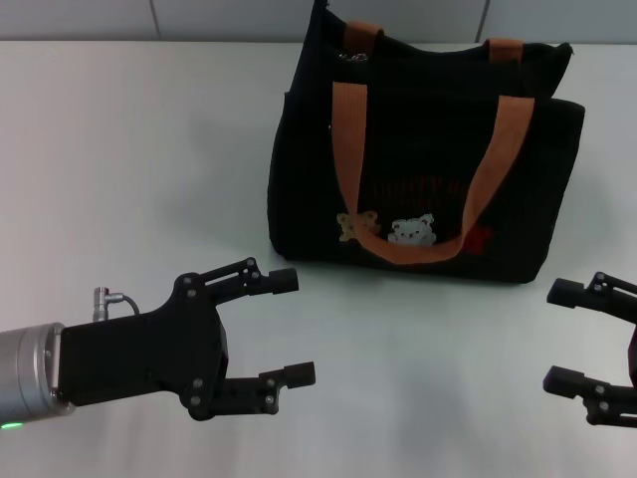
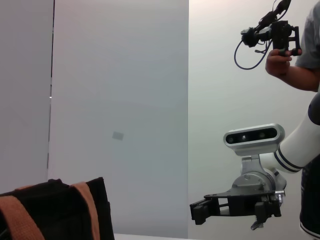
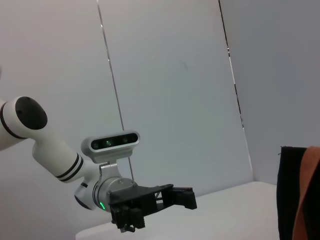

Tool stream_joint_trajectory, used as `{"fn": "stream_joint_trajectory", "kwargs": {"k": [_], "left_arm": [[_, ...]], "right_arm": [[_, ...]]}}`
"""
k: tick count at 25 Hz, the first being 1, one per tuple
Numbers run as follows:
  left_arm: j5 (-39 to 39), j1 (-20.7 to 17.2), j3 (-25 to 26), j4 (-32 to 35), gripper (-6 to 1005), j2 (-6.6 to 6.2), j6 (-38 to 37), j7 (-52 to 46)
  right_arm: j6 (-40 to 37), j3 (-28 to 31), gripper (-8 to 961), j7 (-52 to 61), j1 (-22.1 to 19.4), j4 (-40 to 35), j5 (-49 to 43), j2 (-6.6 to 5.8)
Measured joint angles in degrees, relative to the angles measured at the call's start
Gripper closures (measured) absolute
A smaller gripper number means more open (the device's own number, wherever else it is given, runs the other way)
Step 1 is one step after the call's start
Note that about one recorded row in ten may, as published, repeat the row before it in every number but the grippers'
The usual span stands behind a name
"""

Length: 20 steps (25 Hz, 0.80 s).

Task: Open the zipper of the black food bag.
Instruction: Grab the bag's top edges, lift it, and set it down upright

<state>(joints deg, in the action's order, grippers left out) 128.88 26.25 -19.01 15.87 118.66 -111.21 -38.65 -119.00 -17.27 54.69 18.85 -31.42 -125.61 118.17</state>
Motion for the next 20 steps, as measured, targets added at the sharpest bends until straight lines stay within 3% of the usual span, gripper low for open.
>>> {"fn": "stream_joint_trajectory", "kwargs": {"k": [20], "left_arm": [[-1.31, -0.23, 1.01, -0.06, 175, 0.08, 0.5, 0.27]], "right_arm": [[0.88, 0.03, 113, -0.03, 0.48, -0.05, -0.01, 0.75]]}}
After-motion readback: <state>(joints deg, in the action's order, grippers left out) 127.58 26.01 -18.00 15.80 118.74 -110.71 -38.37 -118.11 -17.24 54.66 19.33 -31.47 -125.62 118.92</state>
